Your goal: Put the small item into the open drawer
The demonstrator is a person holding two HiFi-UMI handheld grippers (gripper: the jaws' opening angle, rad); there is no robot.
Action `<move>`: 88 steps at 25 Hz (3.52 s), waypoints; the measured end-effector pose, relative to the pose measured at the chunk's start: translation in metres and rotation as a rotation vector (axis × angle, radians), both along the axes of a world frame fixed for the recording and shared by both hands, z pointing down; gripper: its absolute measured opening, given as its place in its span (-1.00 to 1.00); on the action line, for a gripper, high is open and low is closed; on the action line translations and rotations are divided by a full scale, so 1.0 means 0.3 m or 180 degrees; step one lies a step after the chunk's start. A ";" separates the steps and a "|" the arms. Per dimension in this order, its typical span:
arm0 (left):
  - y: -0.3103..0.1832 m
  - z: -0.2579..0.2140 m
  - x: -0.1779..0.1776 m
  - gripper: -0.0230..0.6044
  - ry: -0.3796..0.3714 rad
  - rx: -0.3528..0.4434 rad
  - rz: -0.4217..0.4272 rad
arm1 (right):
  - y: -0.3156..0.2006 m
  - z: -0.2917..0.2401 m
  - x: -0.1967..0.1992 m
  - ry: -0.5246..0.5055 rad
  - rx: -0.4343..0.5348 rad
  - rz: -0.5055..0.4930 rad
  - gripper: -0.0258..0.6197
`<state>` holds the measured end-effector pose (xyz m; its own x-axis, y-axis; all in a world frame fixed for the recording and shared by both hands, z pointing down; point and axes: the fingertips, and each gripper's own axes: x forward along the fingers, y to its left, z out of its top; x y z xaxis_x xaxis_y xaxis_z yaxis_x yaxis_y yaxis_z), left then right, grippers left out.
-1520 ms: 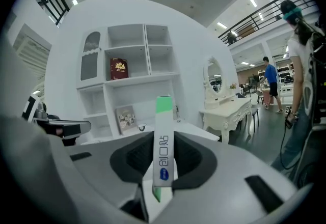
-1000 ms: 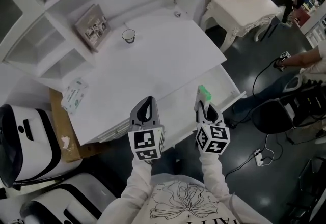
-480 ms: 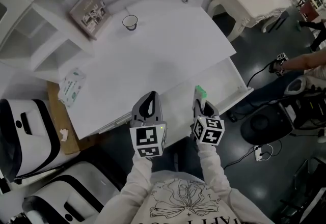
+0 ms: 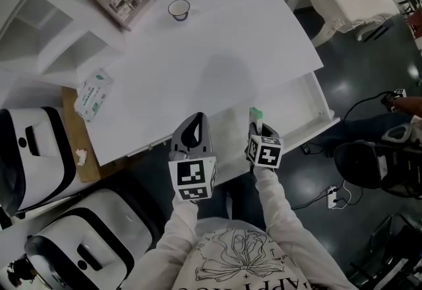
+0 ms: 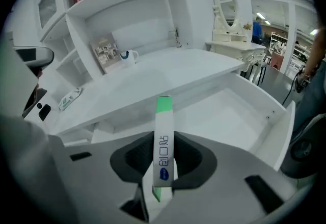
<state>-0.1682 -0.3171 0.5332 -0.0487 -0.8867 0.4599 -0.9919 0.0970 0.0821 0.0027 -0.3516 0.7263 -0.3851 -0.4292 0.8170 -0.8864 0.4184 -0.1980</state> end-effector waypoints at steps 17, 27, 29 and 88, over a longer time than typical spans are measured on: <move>0.083 0.071 -0.091 -0.91 -0.0010 -0.0176 -0.0364 | 0.005 0.222 -0.043 0.0470 -0.0552 -0.0349 -0.63; 0.117 0.011 -0.109 -0.91 -0.0049 -0.0054 -0.0428 | -0.006 0.120 -0.052 0.0248 -0.0358 -0.0251 -0.53; 0.119 -0.013 -0.103 -0.91 -0.0059 -0.0010 -0.0417 | -0.015 0.060 -0.044 0.0151 -0.0244 -0.0186 -0.54; 0.132 -0.648 0.116 -0.91 -0.0364 0.1235 -0.0201 | -0.026 -1.250 0.194 -0.1130 0.2651 0.0188 -0.86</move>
<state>-0.1335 -0.2776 0.3387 -0.1398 -0.9869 0.0803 -0.9899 0.1414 0.0141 0.0609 -0.3594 0.3512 -0.5138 -0.8550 0.0707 -0.8555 0.5044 -0.1174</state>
